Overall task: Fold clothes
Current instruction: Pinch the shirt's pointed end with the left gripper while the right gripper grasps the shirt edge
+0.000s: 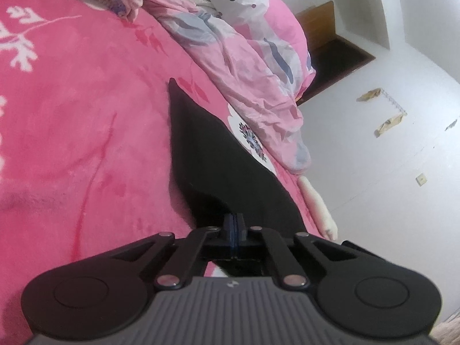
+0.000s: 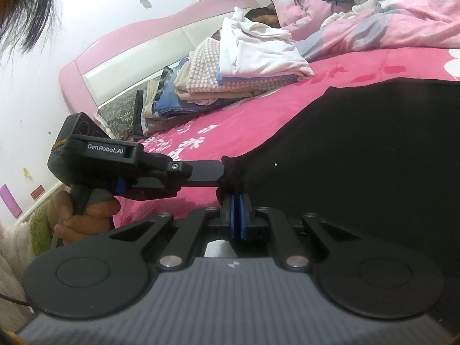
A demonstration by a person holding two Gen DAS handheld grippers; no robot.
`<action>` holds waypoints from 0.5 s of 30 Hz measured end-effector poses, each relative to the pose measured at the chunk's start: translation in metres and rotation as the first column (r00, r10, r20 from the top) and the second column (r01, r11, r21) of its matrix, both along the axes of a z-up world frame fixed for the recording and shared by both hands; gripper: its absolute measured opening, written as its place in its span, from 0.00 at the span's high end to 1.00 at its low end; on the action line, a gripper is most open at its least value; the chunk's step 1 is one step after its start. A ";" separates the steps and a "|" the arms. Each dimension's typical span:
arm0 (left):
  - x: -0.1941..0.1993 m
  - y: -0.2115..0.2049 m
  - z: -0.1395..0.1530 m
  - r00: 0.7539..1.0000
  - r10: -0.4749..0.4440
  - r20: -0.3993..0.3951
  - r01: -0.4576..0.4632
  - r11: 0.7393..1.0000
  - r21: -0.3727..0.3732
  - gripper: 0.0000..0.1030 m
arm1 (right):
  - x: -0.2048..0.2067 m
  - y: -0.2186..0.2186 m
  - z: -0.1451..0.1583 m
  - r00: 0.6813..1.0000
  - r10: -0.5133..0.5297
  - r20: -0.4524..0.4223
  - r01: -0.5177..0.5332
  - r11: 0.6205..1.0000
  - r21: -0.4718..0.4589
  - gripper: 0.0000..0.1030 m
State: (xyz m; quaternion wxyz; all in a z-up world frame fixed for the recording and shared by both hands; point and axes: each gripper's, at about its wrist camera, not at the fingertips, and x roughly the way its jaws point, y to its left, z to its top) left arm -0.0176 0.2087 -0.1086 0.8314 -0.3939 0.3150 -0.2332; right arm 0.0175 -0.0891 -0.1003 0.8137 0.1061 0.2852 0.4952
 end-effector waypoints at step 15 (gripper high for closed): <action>-0.016 0.034 0.003 0.999 0.045 -0.022 -0.045 0.999 0.030 1.00 | 0.003 0.000 -0.004 1.000 0.005 -0.018 -0.005 1.000 0.011 0.96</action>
